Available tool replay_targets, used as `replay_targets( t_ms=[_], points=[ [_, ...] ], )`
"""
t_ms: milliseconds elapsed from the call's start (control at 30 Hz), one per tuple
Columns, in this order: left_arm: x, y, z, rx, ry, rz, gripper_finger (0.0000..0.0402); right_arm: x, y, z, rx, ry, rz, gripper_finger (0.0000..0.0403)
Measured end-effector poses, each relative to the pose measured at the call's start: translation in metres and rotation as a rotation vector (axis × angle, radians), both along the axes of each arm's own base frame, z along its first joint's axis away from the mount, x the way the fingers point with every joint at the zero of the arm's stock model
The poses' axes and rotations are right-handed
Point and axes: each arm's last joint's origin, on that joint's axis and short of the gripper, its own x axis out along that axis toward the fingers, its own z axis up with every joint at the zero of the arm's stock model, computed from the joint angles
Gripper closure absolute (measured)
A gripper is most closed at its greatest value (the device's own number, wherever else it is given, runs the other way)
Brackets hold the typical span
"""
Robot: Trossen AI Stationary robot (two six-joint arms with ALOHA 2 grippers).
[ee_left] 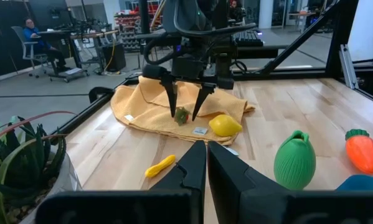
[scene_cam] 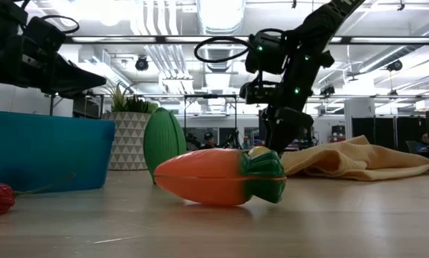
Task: Pick and placing Produce into tupperware
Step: Put the red strawberry into the blue bin
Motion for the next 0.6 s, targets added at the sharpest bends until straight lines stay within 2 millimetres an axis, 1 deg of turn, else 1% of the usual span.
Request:
replay_targets(
  t_ms=[300,600],
  points=[
    [0.0000,0.0000,0.0000,0.000,0.000,0.000,0.0402,-0.0015,0.0001,-0.0020,0.000,0.006,-0.003,0.0208],
    [0.0000,0.0000,0.0000,0.000,0.000,0.000,0.0402,-0.0017,-0.0006,-0.0019,-0.023,0.011,-0.012,0.0259]
  ],
)
